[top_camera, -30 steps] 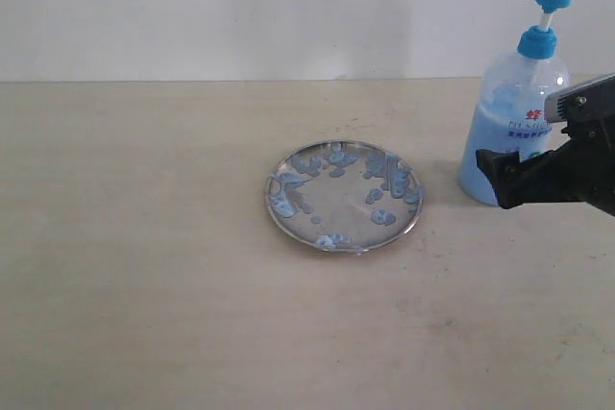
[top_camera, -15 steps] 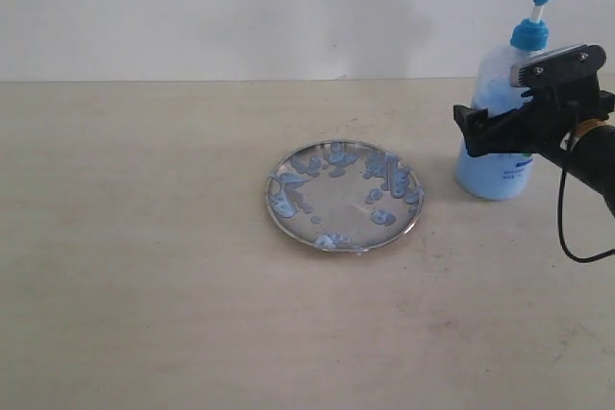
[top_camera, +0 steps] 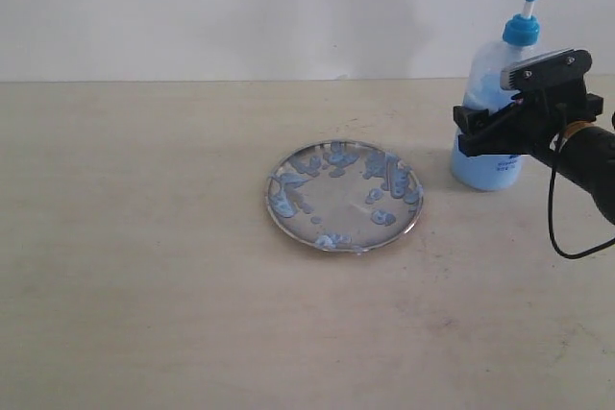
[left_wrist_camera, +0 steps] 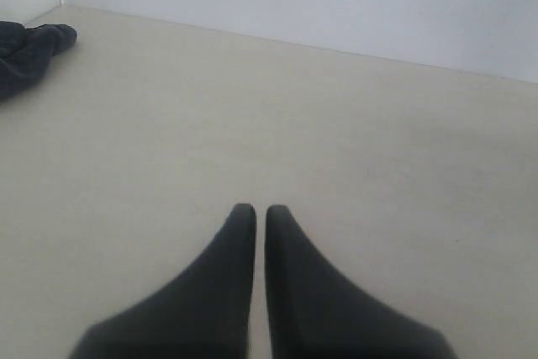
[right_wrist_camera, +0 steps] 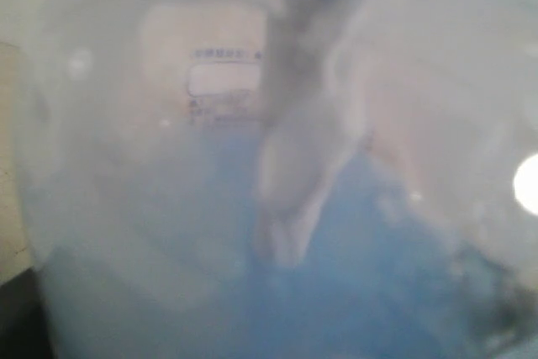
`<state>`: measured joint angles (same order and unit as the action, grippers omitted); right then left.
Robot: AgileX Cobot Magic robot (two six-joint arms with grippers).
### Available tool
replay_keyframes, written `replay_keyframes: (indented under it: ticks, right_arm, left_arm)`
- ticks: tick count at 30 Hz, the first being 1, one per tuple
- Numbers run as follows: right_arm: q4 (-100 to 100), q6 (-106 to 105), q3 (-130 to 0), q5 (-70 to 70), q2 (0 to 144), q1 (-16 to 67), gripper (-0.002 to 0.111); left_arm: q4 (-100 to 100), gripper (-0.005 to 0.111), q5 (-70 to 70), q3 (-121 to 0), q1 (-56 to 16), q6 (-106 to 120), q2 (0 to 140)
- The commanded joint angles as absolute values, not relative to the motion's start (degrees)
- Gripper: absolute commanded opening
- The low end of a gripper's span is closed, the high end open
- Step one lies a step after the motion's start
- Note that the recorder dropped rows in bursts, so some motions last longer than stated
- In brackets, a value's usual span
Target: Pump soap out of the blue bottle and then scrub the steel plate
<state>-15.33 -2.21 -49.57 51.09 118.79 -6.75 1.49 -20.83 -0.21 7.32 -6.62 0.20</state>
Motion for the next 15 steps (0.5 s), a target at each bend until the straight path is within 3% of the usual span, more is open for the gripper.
replay_keyframes:
  ticks: [1,15]
  right_arm:
    - [-15.72,-3.19,-49.77,49.01,118.85,-6.81,0.001]
    - [-33.52,-6.44,-49.77,47.07,118.85,-6.81,0.001]
  left_arm:
    - [1.55,0.004,-20.39,0.0,7.32,-6.92,0.0]
    - [1.55,0.004,-20.39,0.0,7.32,-6.52,0.0]
